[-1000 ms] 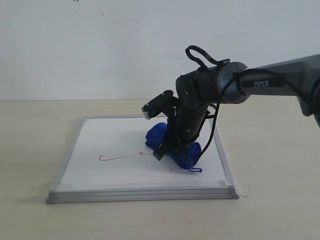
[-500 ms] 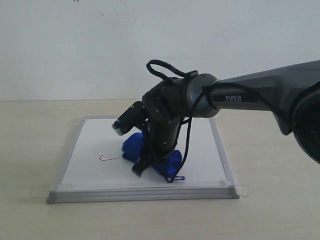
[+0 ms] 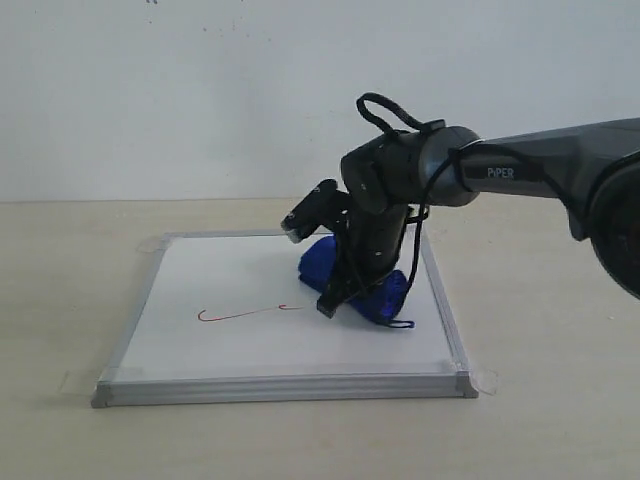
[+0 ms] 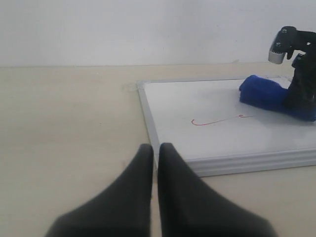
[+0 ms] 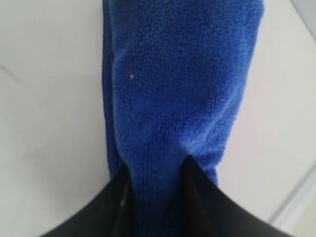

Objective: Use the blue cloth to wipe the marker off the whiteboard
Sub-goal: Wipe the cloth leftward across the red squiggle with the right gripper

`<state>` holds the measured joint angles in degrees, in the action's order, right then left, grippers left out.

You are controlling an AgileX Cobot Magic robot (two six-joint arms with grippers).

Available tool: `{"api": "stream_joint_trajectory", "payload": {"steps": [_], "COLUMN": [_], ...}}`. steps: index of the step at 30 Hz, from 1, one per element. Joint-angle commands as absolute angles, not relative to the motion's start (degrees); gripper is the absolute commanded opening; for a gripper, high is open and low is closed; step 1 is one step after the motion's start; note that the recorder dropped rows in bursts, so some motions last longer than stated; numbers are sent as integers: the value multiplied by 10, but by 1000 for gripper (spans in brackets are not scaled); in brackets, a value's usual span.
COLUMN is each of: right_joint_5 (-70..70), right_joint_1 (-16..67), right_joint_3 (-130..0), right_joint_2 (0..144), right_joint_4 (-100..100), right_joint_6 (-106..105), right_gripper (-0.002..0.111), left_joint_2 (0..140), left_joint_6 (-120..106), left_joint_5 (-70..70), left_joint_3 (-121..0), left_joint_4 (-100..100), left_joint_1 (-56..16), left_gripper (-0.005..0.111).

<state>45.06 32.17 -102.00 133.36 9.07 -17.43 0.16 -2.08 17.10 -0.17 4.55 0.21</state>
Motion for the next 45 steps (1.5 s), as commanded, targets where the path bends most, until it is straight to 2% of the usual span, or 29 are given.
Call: {"api": "stream_joint_trajectory", "payload": {"steps": [1,8,14,20,23,29,32,33,36,39,42,45], "right_joint_5": [489,501,473,522,531,538,552,536,490,517,519,504], "right_joint_1": [388,415,357,317,330,403,404,391,338,304,311,336], "right_joint_3": [-1006,-1029,-1051,-1106,-1122,-1122,-1122,-1122,-1122,-1132,-1133,-1133], "right_joint_2": [1359,1335,1358,1389,1389,1395,1393,1393,1407,1411,1411,1415], "right_joint_4": [-114,-126,104,164,127,-121,-195,-178,45,236,191,47], "right_joint_6": [-265,-304,-117,-36,-42,-257,-335,-318,-144,26,-12,-124], "right_gripper": [0,0,0,0,0,0,0,0,0,0,0,0], "left_joint_2": [0,0,0,0,0,0,0,0,0,0,0,0], "left_joint_6": [-22,-22,-22,-22,-22,-22,-22,-22,-22,-22,-22,-22], "left_joint_5": [165,165,165,165,165,165,165,165,165,165,165,165], "left_joint_3": [0,0,0,0,0,0,0,0,0,0,0,0], "left_joint_4": [49,49,49,49,49,49,49,49,49,49,49,49], "left_joint_1": [-1,-1,-1,-1,-1,-1,-1,-1,-1,-1,-1,-1], "left_gripper": [4,4,4,4,4,4,4,4,4,4,4,4]}}
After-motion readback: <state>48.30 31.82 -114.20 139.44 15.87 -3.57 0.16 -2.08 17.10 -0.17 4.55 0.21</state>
